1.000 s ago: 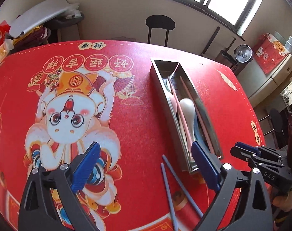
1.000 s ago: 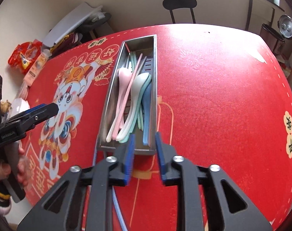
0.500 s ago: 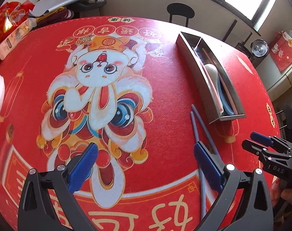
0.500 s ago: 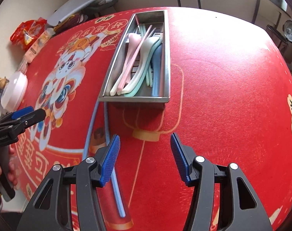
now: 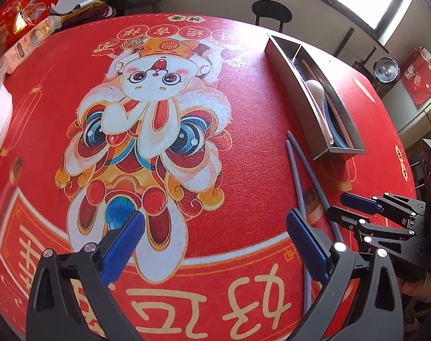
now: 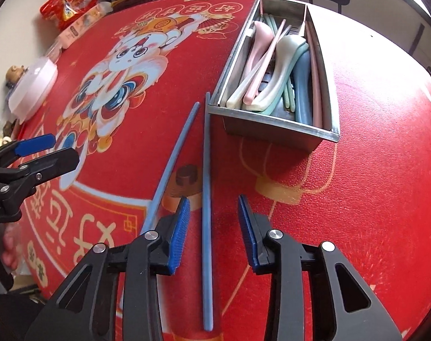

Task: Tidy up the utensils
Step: 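Move both tools to the blue chopsticks and close the right tool on one, then grasp a blue chopstick with the left tool while the right tool holds its blue chopstick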

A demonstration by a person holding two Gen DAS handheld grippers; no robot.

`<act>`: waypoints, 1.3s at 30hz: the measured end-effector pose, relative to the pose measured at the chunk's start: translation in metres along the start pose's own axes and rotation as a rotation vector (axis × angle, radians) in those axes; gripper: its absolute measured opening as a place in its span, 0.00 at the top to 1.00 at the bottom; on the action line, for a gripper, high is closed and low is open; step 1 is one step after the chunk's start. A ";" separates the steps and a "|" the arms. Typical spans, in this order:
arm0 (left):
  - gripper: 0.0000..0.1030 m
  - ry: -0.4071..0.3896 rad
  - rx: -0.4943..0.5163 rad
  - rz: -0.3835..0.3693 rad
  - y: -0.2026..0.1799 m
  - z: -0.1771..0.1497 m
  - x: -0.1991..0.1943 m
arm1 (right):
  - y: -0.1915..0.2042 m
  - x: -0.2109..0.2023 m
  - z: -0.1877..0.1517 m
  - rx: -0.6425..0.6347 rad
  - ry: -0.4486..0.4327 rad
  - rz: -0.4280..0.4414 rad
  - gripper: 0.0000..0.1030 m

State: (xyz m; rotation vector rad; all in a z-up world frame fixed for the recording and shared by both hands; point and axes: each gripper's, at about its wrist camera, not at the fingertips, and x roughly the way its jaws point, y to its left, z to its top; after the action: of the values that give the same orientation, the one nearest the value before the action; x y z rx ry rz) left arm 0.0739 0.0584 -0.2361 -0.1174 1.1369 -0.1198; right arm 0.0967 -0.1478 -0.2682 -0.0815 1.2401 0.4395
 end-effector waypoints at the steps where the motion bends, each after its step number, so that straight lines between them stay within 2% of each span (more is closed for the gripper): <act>1: 0.06 0.001 -0.001 -0.002 0.000 -0.001 0.000 | 0.000 0.001 0.000 0.000 0.003 0.000 0.69; 3: 0.06 0.004 -0.001 -0.002 -0.001 -0.003 0.001 | 0.001 0.003 0.000 -0.004 0.007 -0.010 0.75; 8: 0.06 0.007 0.003 -0.003 -0.004 -0.004 0.002 | 0.007 0.009 0.001 -0.041 0.011 -0.029 0.80; 15: 0.06 0.017 0.017 -0.007 -0.010 -0.007 0.004 | 0.004 0.008 -0.002 -0.045 0.015 -0.021 0.92; 23: 0.06 0.018 0.050 -0.044 -0.025 -0.008 0.004 | -0.005 0.003 -0.014 -0.010 0.016 -0.001 0.94; 29: 0.07 0.023 0.135 -0.099 -0.057 -0.013 0.010 | -0.012 -0.002 -0.025 0.036 0.016 0.018 0.94; 30: 0.08 0.020 0.149 -0.104 -0.062 -0.013 0.011 | -0.013 -0.003 -0.027 0.041 0.017 0.020 0.94; 32: 0.21 0.021 0.174 -0.108 -0.073 -0.014 0.014 | -0.014 -0.003 -0.029 0.048 0.017 0.023 0.94; 35: 0.31 0.043 0.202 -0.117 -0.084 -0.016 0.021 | -0.016 -0.004 -0.031 0.061 0.015 0.030 0.94; 39: 0.40 0.055 0.204 -0.119 -0.087 -0.017 0.030 | -0.017 -0.006 -0.034 0.065 0.012 0.028 0.94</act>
State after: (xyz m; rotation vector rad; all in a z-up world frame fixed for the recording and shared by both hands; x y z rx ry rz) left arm 0.0675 -0.0329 -0.2563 -0.0004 1.1656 -0.3457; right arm 0.0711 -0.1751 -0.2769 -0.0115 1.2680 0.4228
